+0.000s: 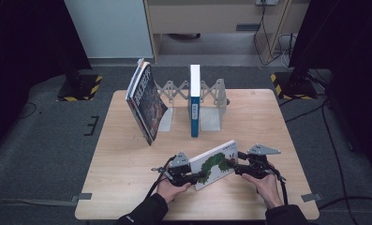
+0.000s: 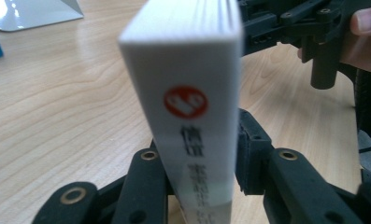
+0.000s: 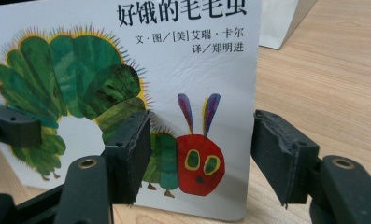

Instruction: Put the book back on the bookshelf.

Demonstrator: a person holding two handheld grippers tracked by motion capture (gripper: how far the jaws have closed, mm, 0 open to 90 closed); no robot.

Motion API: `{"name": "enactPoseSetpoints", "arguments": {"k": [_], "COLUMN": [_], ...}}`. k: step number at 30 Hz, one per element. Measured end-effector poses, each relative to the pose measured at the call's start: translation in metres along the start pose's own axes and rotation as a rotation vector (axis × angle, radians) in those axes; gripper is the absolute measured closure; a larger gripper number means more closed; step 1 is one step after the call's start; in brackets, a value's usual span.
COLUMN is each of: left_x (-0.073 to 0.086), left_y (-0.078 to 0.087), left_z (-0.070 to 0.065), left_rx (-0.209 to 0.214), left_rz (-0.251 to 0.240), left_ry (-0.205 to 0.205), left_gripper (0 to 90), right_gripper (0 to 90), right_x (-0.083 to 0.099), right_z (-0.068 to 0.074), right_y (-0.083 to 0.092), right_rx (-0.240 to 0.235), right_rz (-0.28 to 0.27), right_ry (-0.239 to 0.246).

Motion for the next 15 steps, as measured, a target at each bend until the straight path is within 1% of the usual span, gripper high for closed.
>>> {"name": "enactPoseSetpoints", "arguments": {"k": [3,6,10,13,15], "left_x": [-0.002,-0.004,-0.005,-0.008,-0.01], "left_y": [0.0,0.0,0.001,0.003,0.005], "left_z": [-0.002,-0.005,-0.006,-0.006,-0.006], "left_rx": [0.002,0.001,-0.002,-0.008,-0.013], "left_rz": [-0.004,-0.004,0.0,-0.003,-0.013], "left_ry": [0.006,-0.001,-0.002,-0.002,0.009], "left_gripper": [70.8,73.2,73.6,73.8,73.9], "right_gripper": [38.1,37.6,36.6,35.5,34.8], "right_x": [-0.001,-0.002,-0.003,-0.005,-0.006], "right_z": [-0.001,-0.003,-0.007,-0.01,-0.013], "right_y": [0.001,0.004,0.008,0.01,0.013], "right_rx": [-0.005,-0.013,0.003,0.013,0.024], "right_rz": [-0.001,-0.011,-0.011,-0.021,-0.024], "right_ry": [-0.009,-0.025,-0.027,-0.028,-0.03]}}
Point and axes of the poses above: each handheld gripper's, and its own axes: y roughly backward along the jaws, x roughly out of its underside, z roughly to its left, the point moved 8 cm from there along -y, roughly forward along the jaws, and after that the axes turned 14 degrees about -y, right-handed, at the moved point
